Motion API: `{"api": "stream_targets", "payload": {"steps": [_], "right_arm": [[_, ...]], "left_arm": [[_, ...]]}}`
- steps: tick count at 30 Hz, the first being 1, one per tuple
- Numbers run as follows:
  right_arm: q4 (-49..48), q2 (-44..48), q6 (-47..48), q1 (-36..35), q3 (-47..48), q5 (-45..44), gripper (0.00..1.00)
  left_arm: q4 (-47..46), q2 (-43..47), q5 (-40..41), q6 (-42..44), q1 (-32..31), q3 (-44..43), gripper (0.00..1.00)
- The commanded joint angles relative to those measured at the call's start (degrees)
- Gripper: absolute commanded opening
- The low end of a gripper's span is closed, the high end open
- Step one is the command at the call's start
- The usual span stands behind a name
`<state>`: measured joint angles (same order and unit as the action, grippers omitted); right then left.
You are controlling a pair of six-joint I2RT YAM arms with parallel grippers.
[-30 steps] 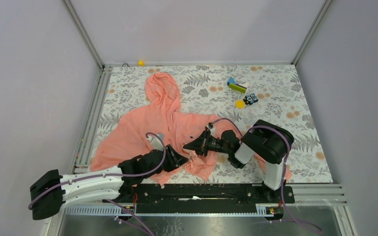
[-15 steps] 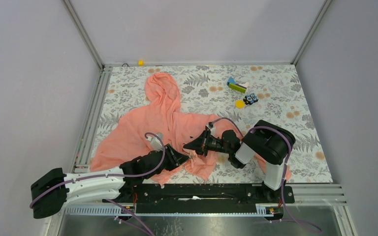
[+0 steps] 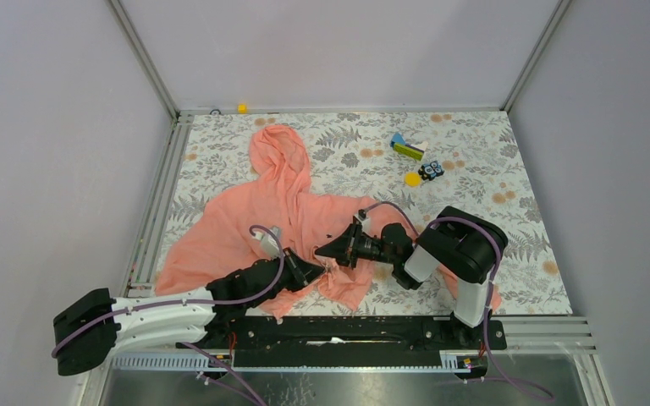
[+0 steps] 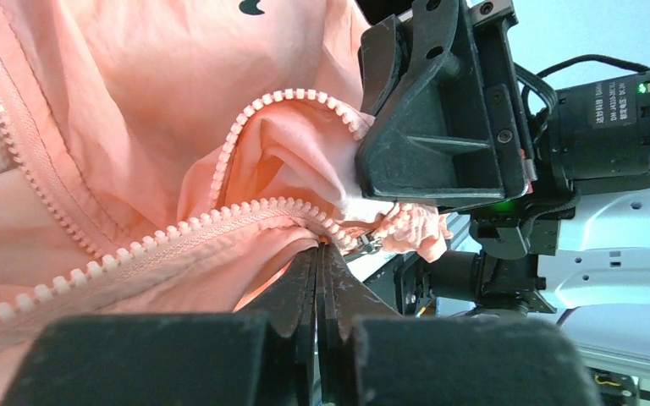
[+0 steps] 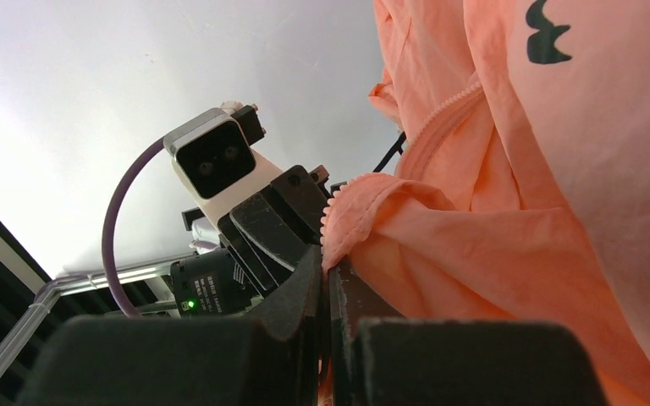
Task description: Zip up the jacket
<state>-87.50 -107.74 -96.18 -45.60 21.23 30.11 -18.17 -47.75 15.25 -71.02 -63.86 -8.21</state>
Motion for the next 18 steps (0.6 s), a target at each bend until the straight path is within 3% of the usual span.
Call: {"api": "stream_targets", "payload": {"steps": [1, 7, 11, 18], "right_arm": [[-8.79, -0.18, 1.43, -0.44, 1.75, 0.68, 0.00], [-8.36, -1.65, -0.02, -1.19, 4.17, -0.12, 0.00], [-7.97, -3.55, -1.10, -2.78, 6.93, -1.61, 0.00], [-7.46, -6.17, -1.18, -3.91, 8.19, -2.90, 0.00]], "left_arm": [[-3.71, 0.33, -0.36, 6.41, -0.13, -0.63, 0.00], [10.83, 0.01, -3.81, 22.68, -0.34, -8.46, 0.00], [19.77, -3.35, -3.08, 27.90, -1.17, -13.65, 0.00], [17.38, -3.08, -1.32, 28.53, -1.54, -15.21, 0.00]]}}
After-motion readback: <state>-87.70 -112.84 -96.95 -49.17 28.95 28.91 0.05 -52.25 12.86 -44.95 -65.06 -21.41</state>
